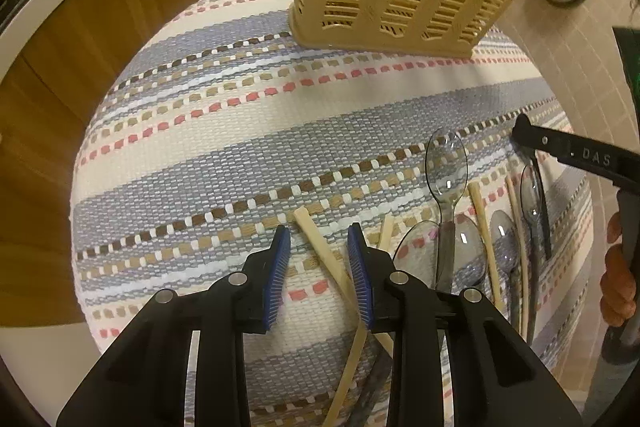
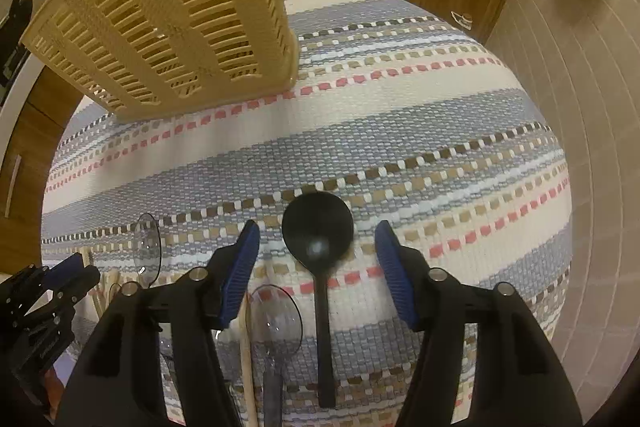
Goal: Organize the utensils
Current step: 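Grasp a wooden chopstick with the left gripper while the right gripper grasps the black ladle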
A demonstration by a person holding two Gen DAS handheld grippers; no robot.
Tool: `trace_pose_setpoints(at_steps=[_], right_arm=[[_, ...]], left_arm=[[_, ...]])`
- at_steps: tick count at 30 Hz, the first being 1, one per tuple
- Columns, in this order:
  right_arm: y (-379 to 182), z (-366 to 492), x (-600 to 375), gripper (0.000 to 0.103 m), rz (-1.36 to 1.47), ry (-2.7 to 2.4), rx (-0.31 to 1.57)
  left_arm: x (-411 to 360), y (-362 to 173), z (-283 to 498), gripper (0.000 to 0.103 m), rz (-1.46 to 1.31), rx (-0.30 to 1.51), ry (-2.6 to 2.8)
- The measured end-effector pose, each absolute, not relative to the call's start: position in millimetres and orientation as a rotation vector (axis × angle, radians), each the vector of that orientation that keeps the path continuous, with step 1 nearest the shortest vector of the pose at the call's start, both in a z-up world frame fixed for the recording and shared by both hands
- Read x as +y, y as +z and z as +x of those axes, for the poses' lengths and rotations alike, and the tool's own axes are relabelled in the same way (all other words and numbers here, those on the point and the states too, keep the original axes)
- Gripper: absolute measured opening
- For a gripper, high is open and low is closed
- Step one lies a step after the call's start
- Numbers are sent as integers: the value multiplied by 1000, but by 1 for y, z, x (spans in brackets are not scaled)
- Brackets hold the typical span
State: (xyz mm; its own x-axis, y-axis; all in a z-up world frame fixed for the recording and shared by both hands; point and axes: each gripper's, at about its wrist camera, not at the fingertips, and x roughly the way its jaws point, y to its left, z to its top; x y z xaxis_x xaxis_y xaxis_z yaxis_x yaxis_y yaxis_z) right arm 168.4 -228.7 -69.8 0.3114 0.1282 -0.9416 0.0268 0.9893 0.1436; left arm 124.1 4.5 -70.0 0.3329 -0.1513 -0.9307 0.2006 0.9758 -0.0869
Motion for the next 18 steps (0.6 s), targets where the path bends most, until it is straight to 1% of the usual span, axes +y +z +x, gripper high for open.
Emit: trace_pose_setpoints(at_steps=[1,2,3,6,8,12,13,14,18], right_arm=[[-72,170,-227,44,136,66,1263],[-75,173,-226,37,127,61,1280],[-76,174,-223,36,110,56,1276],[-77,176,-217,35,71,54,1273],[-78,177,-215,35,60,57,1268],[-78,174,-214,35,35,69,1256],[-78,175,-213,35,27,72,1253],[-78,173,-213,35,21,76,1250],[-73,163,-208,35,4,104,1239]], left_arm=[[3,-70,125,29,59,1212,-226],[0,-70,125,29,80,1213,-222],[-3,-70,125,29,101,1213,-218],[-12,-70,127,27,146,1213,-202],[-20,-71,130,21,166,1211,-184],[-27,-69,129,17,180,1209,-160],[-27,-68,128,12,186,1206,-151],[-27,-67,126,5,196,1200,-137],[-22,-64,125,5,137,1179,-176]])
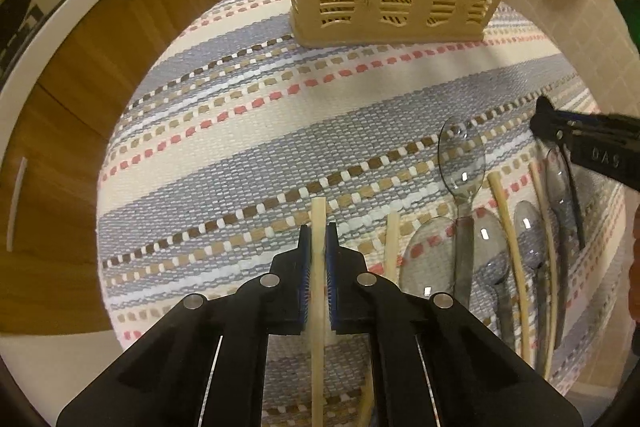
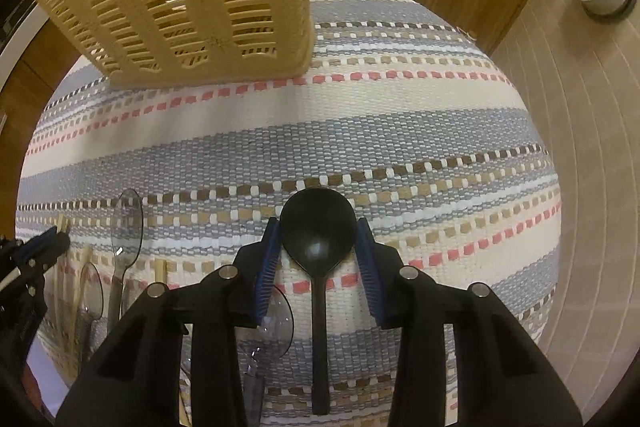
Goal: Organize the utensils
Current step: 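Grasp a wooden chopstick with the left gripper while the right gripper grasps the black ladle, then carry the chopstick with the left gripper while the right carries the ladle, both releasing into the beige basket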
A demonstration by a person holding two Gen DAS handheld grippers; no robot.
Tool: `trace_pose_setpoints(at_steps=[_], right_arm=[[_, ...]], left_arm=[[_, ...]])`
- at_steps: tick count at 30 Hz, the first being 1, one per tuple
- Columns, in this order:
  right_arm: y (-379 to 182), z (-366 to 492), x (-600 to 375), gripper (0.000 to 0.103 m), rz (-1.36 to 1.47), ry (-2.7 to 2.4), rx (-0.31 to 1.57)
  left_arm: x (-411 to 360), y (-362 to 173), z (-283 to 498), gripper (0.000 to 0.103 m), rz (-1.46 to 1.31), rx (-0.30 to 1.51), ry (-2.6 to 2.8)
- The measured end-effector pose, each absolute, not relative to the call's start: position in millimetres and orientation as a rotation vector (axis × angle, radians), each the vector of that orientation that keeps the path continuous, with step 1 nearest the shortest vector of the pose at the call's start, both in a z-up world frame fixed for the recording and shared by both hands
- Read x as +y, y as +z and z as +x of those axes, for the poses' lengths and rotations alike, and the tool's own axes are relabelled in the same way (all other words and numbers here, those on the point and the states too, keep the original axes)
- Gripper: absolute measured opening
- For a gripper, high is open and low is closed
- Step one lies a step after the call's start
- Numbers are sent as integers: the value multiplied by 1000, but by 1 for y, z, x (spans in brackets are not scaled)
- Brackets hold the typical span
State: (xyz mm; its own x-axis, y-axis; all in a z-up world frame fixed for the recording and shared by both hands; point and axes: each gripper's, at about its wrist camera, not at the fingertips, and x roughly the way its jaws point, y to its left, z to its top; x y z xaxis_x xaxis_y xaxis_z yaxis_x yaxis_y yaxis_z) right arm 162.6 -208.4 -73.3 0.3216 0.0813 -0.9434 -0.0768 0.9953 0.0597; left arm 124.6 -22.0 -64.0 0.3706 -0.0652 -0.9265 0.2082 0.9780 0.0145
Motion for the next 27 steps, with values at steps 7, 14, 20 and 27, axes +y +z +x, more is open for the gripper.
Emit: trace_pose_setpoints(at_steps=[7,14,20,27], right_arm=[[-49,146,-217,35,62,188,1143],[2,114,-231,35,93,254,941],[45,103,-240,35,134,293,768],[84,117,-244,35,173,280,588]], left_arm=[[-5,-35,111,5,-17,1010,-261],[5,17,93,5,-92,758,-287],[17,60,86,5,-169,541,-293],[13,121,101,5,-217,313,-293]])
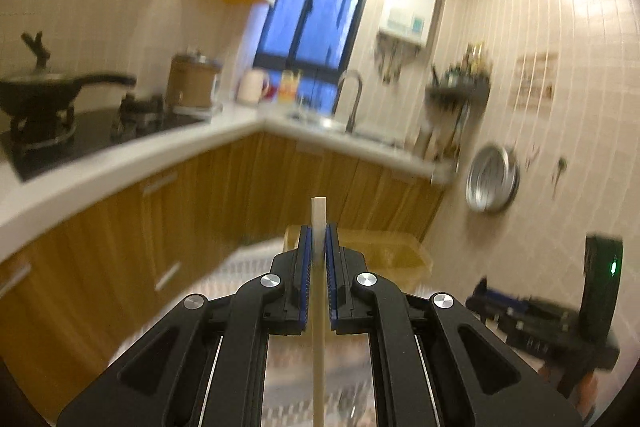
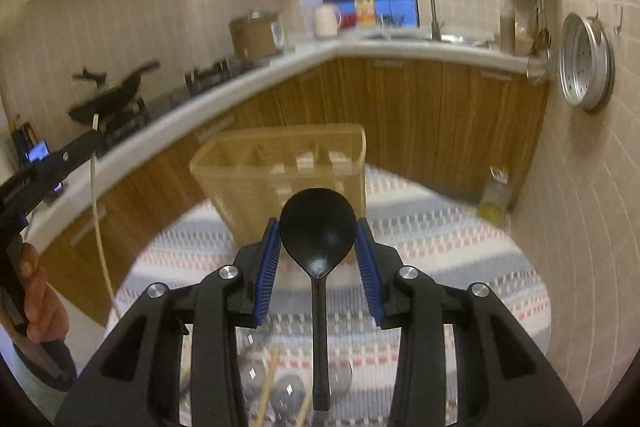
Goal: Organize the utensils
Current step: 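Carry the chopstick with the left gripper while the right carries the ladle, both releasing into the beige basket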
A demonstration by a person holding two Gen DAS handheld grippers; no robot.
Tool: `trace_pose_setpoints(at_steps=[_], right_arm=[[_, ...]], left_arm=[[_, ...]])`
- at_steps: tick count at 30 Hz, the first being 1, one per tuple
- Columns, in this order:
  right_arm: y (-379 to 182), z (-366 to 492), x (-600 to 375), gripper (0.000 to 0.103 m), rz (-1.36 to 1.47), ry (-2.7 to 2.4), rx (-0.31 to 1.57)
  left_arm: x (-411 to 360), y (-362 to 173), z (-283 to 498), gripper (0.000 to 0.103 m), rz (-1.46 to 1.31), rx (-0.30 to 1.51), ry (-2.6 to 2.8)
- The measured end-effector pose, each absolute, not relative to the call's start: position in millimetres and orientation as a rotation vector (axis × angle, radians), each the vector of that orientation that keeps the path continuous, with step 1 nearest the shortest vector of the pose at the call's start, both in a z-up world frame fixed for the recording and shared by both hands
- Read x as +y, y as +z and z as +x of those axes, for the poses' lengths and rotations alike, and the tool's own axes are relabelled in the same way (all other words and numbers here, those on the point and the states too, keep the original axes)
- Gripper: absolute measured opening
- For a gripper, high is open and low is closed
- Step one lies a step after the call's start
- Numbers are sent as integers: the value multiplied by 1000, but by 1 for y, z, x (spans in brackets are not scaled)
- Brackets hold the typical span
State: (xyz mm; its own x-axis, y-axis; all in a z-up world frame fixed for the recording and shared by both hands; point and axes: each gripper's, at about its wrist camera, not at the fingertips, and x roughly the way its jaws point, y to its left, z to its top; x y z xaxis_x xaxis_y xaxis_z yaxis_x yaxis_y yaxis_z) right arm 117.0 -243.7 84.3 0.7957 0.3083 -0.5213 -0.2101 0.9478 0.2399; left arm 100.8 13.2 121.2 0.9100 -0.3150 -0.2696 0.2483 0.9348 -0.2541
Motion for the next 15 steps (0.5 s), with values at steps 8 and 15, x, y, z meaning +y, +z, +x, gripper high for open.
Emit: trace_pose_setpoints(at_steps=[8,15], right_arm=[[132,160,-238,35,161,193,390],[147,214,-239,35,218,167,290]], left_arm=[[7,159,150,5,-266,160,-310],[8,157,198,5,-313,88,-294]])
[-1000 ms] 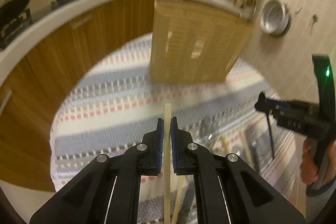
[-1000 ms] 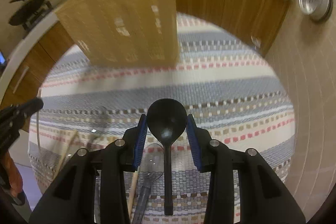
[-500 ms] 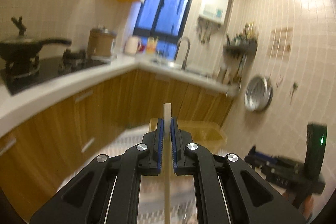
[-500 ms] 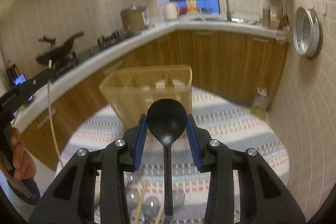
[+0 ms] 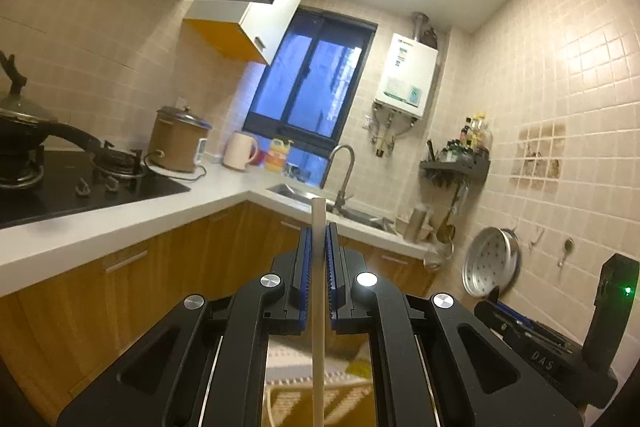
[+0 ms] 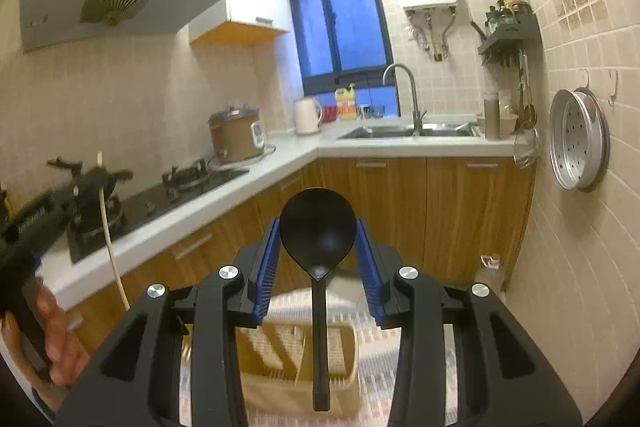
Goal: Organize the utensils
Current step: 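Carry the chopstick with the left gripper while the right carries the ladle, both releasing into the beige basket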
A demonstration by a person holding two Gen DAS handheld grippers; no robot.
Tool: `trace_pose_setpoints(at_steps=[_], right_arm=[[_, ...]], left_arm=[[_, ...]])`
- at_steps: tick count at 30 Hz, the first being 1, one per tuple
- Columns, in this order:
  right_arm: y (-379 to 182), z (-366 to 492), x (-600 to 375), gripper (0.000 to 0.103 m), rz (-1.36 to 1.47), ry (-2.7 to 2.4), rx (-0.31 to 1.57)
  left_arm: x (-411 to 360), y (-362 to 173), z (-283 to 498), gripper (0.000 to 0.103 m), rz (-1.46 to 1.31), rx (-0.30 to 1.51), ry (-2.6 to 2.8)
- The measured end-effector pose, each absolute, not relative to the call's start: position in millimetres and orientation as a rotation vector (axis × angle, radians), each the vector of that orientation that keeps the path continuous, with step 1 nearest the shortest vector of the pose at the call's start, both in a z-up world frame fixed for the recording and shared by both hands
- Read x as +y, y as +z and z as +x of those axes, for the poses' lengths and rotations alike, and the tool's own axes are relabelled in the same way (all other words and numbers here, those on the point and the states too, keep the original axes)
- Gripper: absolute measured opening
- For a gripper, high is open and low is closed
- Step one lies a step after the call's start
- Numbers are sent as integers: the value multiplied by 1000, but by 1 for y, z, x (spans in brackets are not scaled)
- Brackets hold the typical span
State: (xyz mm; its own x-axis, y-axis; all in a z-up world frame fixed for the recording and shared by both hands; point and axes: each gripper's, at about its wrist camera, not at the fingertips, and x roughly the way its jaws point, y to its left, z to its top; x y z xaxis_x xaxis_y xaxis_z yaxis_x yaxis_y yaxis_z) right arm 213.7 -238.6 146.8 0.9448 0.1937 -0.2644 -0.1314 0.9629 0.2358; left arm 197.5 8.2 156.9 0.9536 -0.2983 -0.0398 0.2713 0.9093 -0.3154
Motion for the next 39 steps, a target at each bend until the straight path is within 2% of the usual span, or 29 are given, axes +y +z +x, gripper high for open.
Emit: trace_pose_setpoints(at_steps=[11,20,21,23,24,26,30,34,39], right_arm=[[97,242,-218,35,165,134,281],[76,229,-217,36,156,147,289],[75,225,-216,42,155,149,298],[75,217,-216,46,153,147,304],[76,213,-216,49,149,146,310],[78,206,-218,50,149,149,328],[84,180,-220,50,144,137,339],[87,157,-221,50,138,128,352],[88,130,-219,50,138,121,361]], left_arm=[[1,121,227,5,-278,61,-229],[-5,94,223,5,-214,144,-216],[-3,93,221,6,-220,163,-221],[2,89,218,6,-234,189,-219],[5,89,214,7,-239,204,-221],[10,87,208,14,-240,229,-222],[20,90,184,15,-237,256,-221],[28,91,153,24,-229,254,-210],[34,93,122,24,-226,246,-204]])
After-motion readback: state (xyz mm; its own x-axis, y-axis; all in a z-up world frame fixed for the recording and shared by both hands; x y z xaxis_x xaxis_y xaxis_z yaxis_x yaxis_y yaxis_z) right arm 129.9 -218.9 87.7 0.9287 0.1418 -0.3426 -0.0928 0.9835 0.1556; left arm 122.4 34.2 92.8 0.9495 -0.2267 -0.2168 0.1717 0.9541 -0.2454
